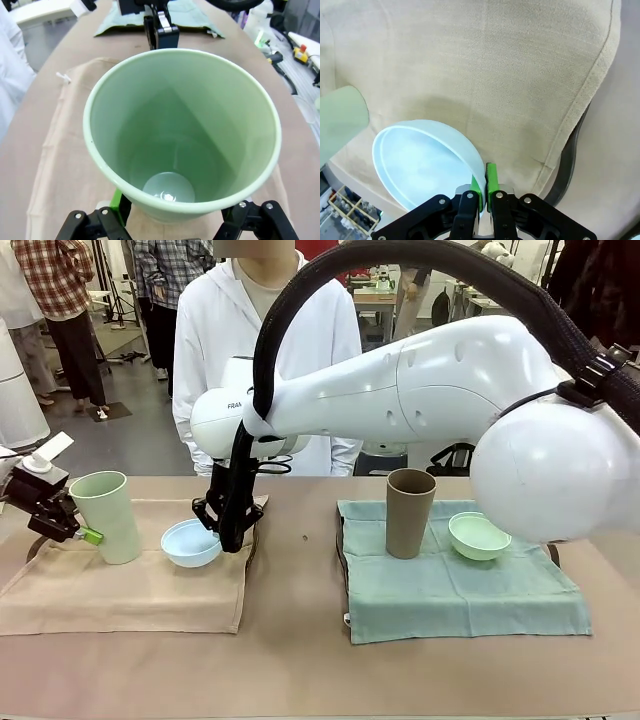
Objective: Set up a tray with a mat and arrange the tableware.
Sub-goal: Place the Picnic Bowl and Reusable plastic cup back onto the Handle tray in front of the human's position.
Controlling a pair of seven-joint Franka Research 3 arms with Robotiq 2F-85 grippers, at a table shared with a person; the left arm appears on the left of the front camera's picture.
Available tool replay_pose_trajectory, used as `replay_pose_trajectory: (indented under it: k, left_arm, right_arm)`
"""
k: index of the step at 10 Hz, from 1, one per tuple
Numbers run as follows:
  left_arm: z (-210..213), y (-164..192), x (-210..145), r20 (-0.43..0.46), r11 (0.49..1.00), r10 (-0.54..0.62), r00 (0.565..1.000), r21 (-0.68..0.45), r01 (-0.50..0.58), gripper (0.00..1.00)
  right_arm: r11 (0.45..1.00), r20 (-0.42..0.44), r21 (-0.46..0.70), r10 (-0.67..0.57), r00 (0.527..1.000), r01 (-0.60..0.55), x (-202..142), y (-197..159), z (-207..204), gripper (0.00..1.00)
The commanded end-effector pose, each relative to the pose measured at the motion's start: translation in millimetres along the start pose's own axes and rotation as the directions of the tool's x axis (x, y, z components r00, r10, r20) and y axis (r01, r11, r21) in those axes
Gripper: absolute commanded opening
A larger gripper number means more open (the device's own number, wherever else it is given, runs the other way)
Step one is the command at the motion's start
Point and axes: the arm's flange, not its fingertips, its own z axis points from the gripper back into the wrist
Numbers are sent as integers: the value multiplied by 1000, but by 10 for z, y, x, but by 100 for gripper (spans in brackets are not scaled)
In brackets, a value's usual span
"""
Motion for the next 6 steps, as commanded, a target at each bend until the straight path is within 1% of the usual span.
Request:
replay_pose_trajectory:
  k: [1, 2, 3, 4, 5, 6]
  left_arm:
    - [21, 23, -15, 5, 999, -30, 1000, 13, 29, 100]
    - [37, 13, -9, -3, 999, -31, 1000, 20, 31, 100]
    - [64, 14, -29, -41, 999, -7, 999, 41, 9, 100]
    - [120, 11, -46, -50, 998, 10, 999, 54, -7, 100]
    - [202, -5, -61, -77, 997, 32, 996, 75, -26, 100]
    - [304, 3, -85, -103, 995, 52, 993, 94, -42, 100]
  right_arm:
    - [999, 3, -6, 35, 999, -35, 46, 46, 26, 65]
    - [999, 3, -24, 25, 1000, -25, 25, 38, 58, 100]
    - [999, 3, -30, 27, 1000, -27, 2, 38, 72, 28]
    - [998, 2, -49, 27, 1000, -27, -45, 41, 100, 100]
    - [997, 12, -70, 34, 999, -34, -118, 57, 143, 48]
    - [996, 27, -82, 41, 999, -39, -177, 75, 194, 100]
